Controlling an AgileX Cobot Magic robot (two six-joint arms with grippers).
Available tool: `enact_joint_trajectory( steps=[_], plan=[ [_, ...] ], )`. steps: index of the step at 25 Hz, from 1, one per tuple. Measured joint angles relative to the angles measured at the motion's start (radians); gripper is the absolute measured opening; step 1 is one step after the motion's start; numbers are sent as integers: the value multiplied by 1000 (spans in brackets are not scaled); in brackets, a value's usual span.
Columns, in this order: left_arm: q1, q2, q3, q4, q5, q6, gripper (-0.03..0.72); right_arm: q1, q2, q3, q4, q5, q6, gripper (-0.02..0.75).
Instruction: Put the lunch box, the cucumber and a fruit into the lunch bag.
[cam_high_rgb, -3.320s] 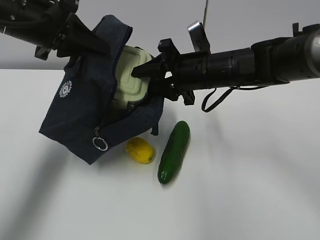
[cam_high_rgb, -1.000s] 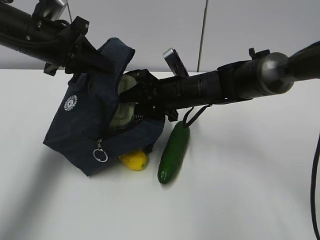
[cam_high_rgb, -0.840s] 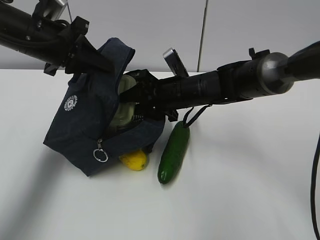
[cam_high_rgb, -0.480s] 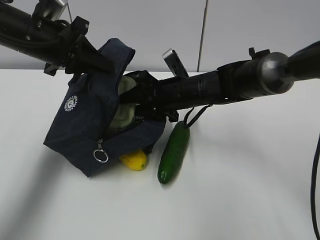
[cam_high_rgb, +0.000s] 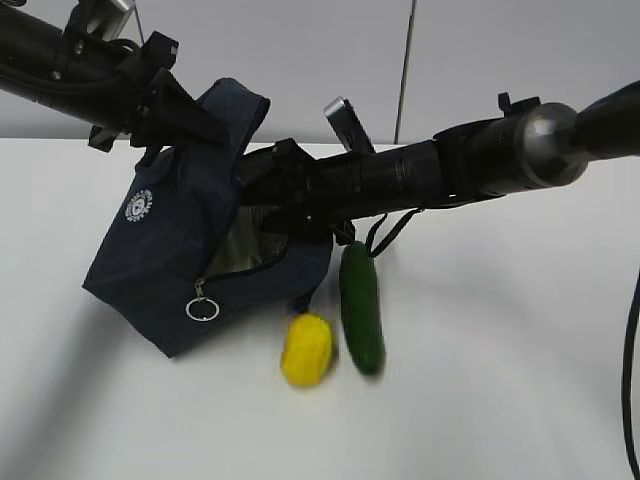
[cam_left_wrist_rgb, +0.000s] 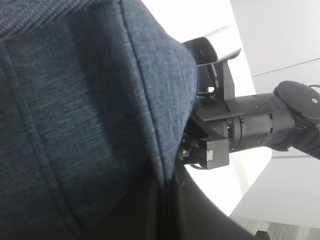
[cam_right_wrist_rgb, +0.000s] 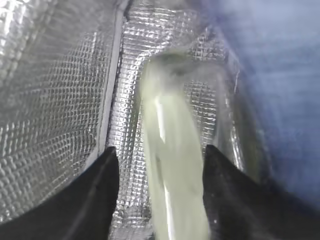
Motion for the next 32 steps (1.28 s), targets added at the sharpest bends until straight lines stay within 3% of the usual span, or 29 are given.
enact_joint_trajectory(
  steps=[7,17,25,32],
  plan=[
    [0,0,0,-2,0,0,-6,0,0,0,1,34,5,436],
    [46,0,0,-3,41,0,-6,-71,0,0,-24,218,-63,438],
    [102,0,0,18,89,0,-6,-82,-70,-18,-229,226,-10,439],
    [147,0,-2,90,117,-21,-6,-82,-114,-141,-551,264,194,439]
  ],
)
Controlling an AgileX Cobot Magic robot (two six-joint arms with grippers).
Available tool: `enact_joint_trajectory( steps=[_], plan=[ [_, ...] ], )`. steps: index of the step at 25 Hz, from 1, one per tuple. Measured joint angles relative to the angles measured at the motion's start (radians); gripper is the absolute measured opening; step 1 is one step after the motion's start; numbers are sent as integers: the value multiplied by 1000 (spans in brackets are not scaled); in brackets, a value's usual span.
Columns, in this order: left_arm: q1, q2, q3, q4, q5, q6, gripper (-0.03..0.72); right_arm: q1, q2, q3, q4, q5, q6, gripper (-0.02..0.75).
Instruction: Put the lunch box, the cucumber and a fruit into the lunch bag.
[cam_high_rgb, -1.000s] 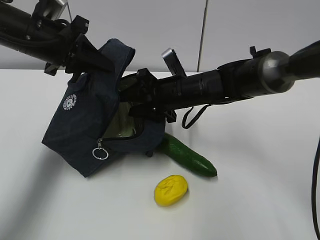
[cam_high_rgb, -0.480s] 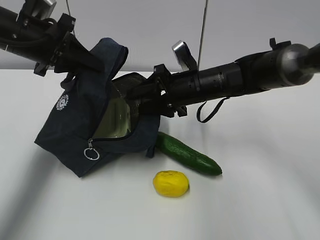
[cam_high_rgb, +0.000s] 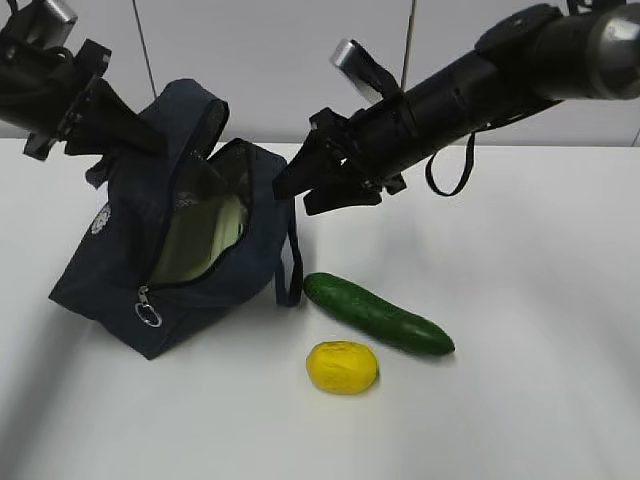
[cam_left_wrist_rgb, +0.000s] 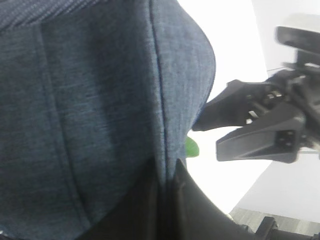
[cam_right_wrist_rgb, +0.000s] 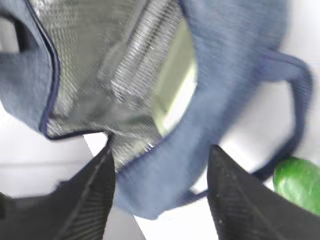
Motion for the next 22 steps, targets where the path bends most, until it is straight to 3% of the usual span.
enact_joint_trajectory(
  steps=[7,12,22],
  plan=[
    [11,0,-5,114,3,-54,-6,5,-25,-154,-444,106,253,439],
    [11,0,-5,158,3,-62,-6,57,-25,-215,-770,134,369,439],
    [52,0,-5,245,3,-107,-6,98,-25,-219,-839,140,425,440]
  ],
)
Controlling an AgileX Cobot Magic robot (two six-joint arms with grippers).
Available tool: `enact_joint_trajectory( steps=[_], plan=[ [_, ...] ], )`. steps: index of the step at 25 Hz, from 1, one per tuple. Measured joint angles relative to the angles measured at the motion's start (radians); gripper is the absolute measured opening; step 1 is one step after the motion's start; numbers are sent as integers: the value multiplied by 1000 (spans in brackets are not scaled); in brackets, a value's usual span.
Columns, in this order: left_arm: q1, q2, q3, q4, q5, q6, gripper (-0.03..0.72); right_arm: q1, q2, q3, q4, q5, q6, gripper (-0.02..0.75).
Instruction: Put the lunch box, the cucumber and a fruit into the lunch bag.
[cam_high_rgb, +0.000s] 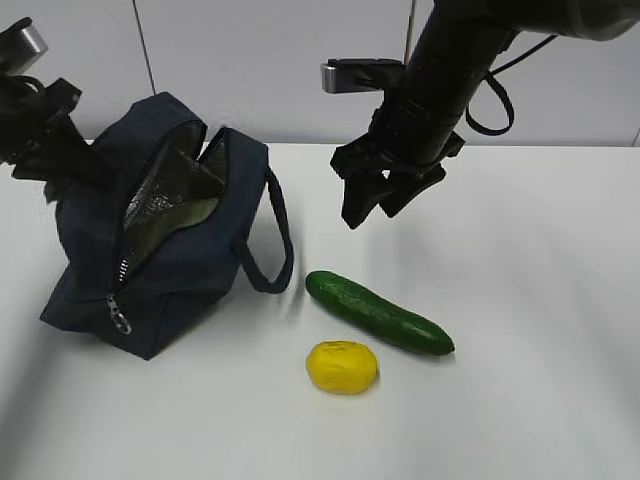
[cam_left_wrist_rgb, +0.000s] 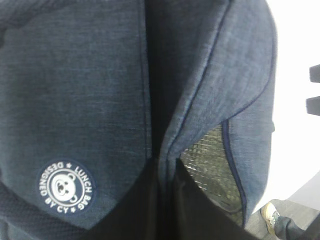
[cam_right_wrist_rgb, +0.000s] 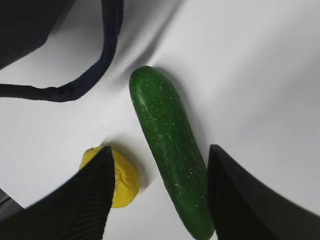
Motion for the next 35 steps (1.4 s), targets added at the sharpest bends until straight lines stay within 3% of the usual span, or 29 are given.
enact_joint_trajectory(
  steps=[13,17,23,35],
  plan=[
    [106,0,0,15,36,-12,-6,2,0,48,-53,1,-17,440],
    [108,0,0,17,38,-12,-6,19,0,75,-51,1,-17,461],
    [108,0,0,17,40,-12,-6,82,14,82,-97,1,-32,592],
    [108,0,0,17,52,-12,-6,85,104,82,-144,1,-46,592]
  ],
)
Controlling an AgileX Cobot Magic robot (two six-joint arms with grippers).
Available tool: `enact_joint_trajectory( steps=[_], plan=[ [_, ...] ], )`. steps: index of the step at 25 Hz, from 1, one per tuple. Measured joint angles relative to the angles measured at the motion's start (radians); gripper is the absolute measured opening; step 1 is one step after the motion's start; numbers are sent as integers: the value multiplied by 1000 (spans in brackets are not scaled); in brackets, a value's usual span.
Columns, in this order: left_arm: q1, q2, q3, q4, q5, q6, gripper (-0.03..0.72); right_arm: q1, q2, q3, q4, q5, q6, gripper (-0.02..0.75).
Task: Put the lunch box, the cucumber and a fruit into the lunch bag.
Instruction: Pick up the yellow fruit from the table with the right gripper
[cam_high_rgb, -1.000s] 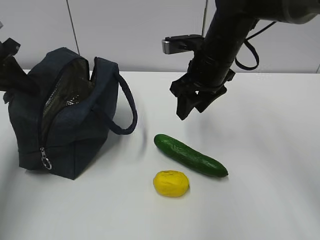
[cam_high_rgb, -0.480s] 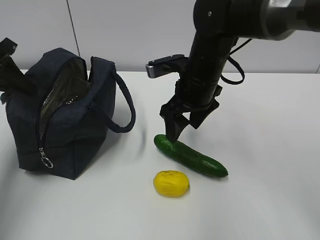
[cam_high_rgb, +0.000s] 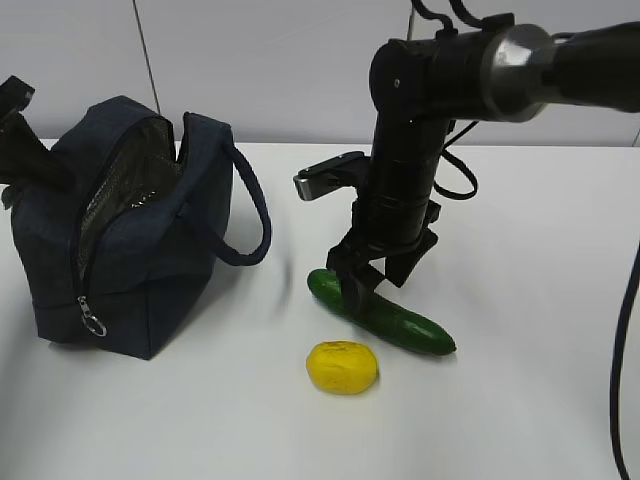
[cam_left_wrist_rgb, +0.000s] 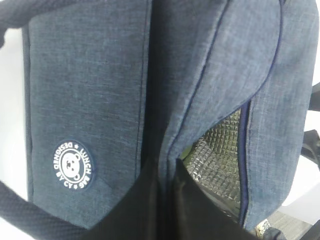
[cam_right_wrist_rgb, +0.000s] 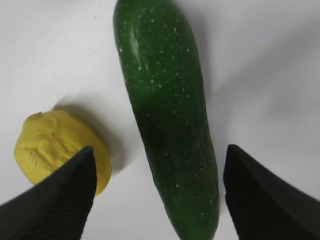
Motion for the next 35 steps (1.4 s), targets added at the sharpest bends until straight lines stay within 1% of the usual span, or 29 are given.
enact_joint_trajectory(
  steps=[21,24,29,32,35],
  plan=[
    [0,0,0,0,2,0,-6,0,93,0,-7,-5,-3,585],
    [0,0,0,0,2,0,-6,0,93,0,-7,-5,-3,542],
    [0,0,0,0,2,0,-6,0,93,0,-14,-5,-3,416],
    [0,0,0,0,2,0,-6,0,93,0,-28,-5,-3,391],
    [0,0,0,0,4,0,-6,0,93,-10,-39,-5,-5,386]
  ],
)
